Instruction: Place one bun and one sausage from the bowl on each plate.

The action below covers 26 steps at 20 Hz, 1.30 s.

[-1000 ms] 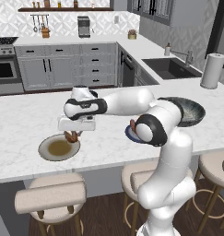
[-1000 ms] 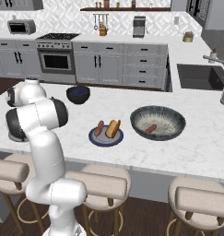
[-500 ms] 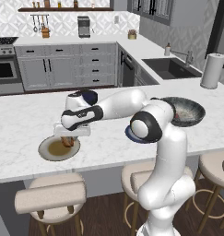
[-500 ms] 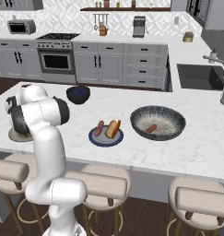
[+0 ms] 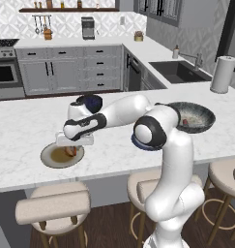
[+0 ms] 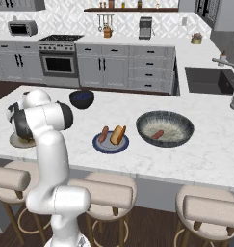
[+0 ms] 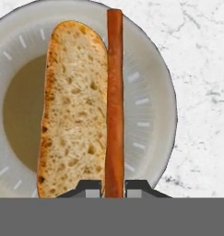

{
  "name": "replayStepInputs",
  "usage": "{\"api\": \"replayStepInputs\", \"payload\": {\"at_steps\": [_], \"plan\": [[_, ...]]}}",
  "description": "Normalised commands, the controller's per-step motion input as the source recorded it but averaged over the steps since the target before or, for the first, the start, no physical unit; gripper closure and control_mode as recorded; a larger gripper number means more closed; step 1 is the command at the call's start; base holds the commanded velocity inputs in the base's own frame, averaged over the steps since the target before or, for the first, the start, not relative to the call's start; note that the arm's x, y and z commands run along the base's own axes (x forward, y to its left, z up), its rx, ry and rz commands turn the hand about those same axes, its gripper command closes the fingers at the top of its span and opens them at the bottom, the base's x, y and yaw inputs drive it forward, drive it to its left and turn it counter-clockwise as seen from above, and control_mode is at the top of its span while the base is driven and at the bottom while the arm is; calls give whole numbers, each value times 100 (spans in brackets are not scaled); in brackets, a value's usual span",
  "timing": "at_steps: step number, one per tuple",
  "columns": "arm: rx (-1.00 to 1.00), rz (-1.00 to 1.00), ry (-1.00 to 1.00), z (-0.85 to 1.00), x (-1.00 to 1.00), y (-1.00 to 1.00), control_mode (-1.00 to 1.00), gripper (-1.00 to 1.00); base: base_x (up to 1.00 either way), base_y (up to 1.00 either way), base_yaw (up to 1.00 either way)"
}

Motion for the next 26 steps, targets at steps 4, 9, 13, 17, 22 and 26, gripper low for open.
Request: {"api": "replayStepInputs", "payload": {"at_steps": [4, 9, 13, 17, 22, 26], "plan": [[0, 0, 0, 0, 0, 0, -100, -100, 0, 0, 0], [0, 0, 0, 0, 0, 0, -100, -100, 0, 0, 0], [0, 0, -3, 38, -20, -21, -100, -100, 0, 0, 0], [2, 0, 0, 76, -31, -74, -100, -100, 0, 0, 0], [0, 0, 0, 50, -19, -99, -100, -100, 0, 0, 0], [0, 0, 0, 44, 0, -100, -100, -100, 0, 0, 0]]}}
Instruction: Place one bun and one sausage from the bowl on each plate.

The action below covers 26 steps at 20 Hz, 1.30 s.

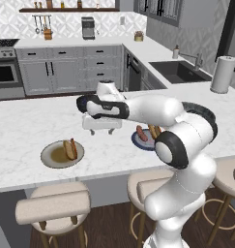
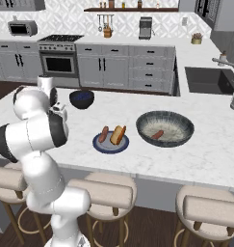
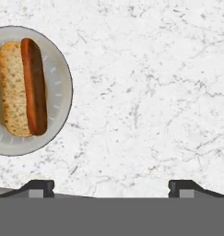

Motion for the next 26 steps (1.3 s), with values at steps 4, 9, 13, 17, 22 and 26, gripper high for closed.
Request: {"api": "replayStepInputs", "payload": {"at_steps": [4, 9, 13, 17, 22, 26], "plan": [[0, -1, 5, 50, 3, -100, -100, -100, 0, 0, 0], [0, -1, 7, 37, 8, -100, -100, -100, 0, 0, 0], [1, -2, 6, 20, 1, -100, -100, -100, 0, 0, 0], [2, 0, 2, 11, 8, -100, -100, -100, 0, 0, 0], [0, 0, 0, 0, 6, -100, -100, -100, 0, 0, 0], [0, 0, -8, -7, 0, -100, -100, -100, 0, 0, 0]]}}
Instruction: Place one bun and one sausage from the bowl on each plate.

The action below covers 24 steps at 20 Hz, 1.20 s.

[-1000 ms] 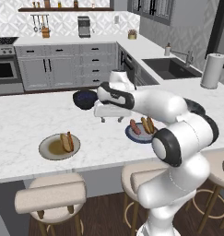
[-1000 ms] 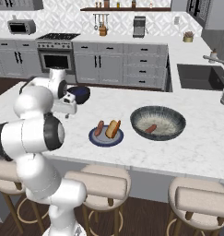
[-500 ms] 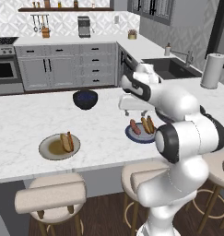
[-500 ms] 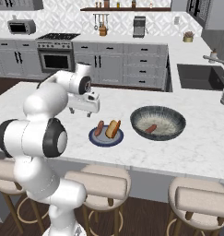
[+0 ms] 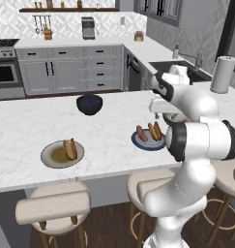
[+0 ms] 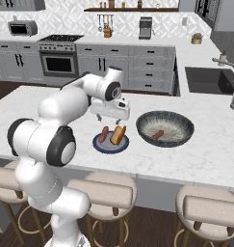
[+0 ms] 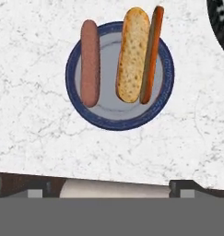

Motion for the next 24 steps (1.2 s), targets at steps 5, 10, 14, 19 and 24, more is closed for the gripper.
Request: {"api": "replayStepInputs", "payload": {"at_steps": [5, 10, 14, 19, 24], "plan": [[0, 0, -5, -5, 12, -100, -100, -100, 0, 0, 0], [0, 0, 0, 0, 39, -93, -100, -100, 0, 0, 0], [0, 0, 0, 0, 42, -78, -100, -100, 0, 0, 0], [0, 0, 0, -8, 36, -62, -100, -100, 0, 0, 0], [0, 0, 0, -25, 22, -44, -100, -100, 0, 0, 0]]}}
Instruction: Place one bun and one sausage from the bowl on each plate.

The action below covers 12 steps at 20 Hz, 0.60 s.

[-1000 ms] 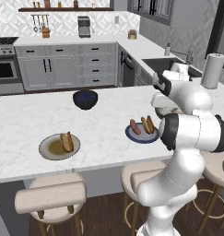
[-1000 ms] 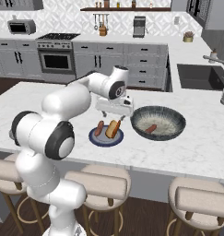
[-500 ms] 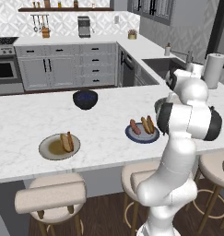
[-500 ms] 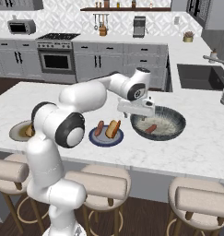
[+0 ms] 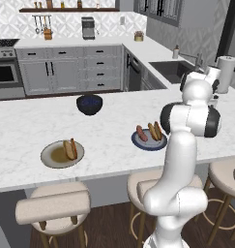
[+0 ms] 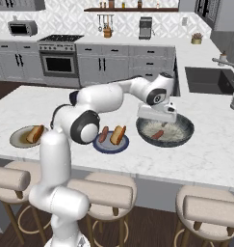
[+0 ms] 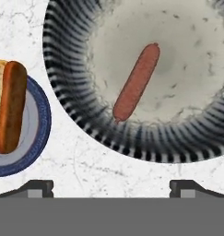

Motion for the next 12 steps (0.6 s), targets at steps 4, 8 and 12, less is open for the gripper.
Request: {"api": "replayStepInputs", "payload": {"at_steps": [4, 8, 12], "plan": [[0, 0, 4, -42, 25, -2, -100, -100, 0, 0, 0], [0, -8, 4, -20, 39, 1, -100, -100, 0, 0, 0], [0, -25, 6, -9, 36, 13, -100, -100, 0, 0, 0]]}}
